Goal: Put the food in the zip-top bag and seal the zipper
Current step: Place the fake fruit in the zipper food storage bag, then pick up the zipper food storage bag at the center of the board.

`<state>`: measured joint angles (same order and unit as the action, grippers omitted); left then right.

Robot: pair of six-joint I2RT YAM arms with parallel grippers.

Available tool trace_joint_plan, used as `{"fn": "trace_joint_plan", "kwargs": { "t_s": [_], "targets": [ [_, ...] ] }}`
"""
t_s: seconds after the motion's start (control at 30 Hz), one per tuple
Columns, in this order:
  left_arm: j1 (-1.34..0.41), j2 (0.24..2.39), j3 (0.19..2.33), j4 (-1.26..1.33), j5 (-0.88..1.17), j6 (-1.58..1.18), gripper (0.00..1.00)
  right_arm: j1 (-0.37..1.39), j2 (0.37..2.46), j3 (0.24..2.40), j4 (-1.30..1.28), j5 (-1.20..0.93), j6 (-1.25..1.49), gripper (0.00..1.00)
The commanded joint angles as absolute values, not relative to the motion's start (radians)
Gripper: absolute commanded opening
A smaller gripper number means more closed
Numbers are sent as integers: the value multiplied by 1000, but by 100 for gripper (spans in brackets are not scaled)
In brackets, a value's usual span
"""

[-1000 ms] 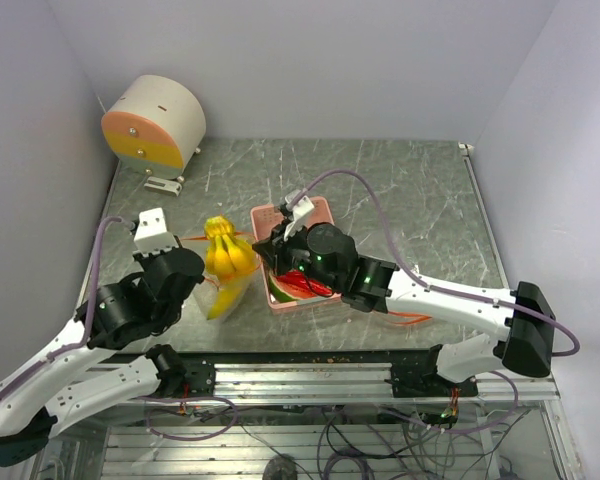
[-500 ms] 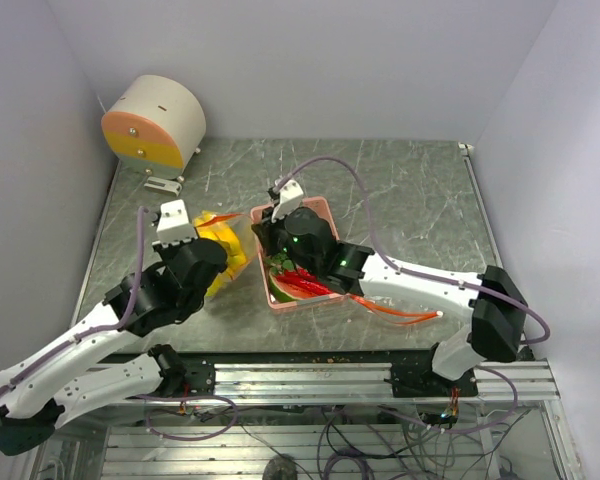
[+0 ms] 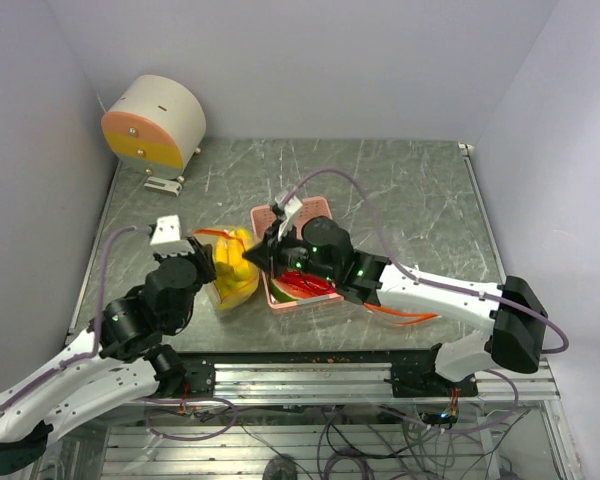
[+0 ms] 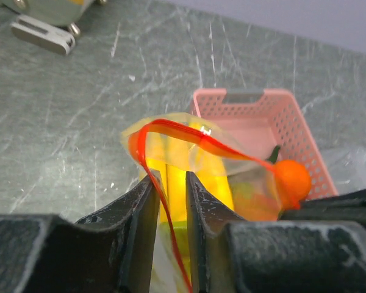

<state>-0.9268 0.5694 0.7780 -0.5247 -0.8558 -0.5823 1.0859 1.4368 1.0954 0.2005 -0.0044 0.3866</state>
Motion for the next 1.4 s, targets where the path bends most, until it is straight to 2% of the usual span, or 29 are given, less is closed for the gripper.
{"fn": "trace_joint_plan", "kwargs": {
  "t_s": [0.0,0.27,0.33,0.4,0.5,0.63,0.73,0.8,0.93,1.03,1.13,1.37],
  "targets": [
    [-931,563,687,-404,-769,-565,34,1087,1451,1007,250,-114,450,0],
    [-931,593,696,-456,-758,-600,36,1087,1436,953,179,-64,449,0],
    [-931,591,689,-473,-747,-616,36,1087,1410,943,157,-37,452,10],
    [-930,579,675,-468,-734,-626,36,1087,1381,944,129,-11,442,26],
    [-931,557,660,-444,-711,-627,36,1087,1346,971,84,39,435,44],
    [-930,545,655,-423,-671,-617,34,1086,1340,1051,20,74,421,60],
    [-931,544,655,-411,-659,-606,30,1086,1387,1122,-28,79,392,61],
    [-931,547,657,-398,-644,-596,30,1081,1437,1172,-63,80,364,65],
    [-930,554,674,-393,-625,-580,30,1035,1564,1307,-175,2,303,66],
    [-931,556,678,-396,-621,-575,30,1012,1643,1397,-262,-31,272,62],
    [-931,550,674,-400,-619,-569,30,1009,1675,1432,-304,-43,255,53],
    [-931,542,671,-405,-630,-557,30,1009,1695,1438,-313,-95,250,50]
  ]
}}
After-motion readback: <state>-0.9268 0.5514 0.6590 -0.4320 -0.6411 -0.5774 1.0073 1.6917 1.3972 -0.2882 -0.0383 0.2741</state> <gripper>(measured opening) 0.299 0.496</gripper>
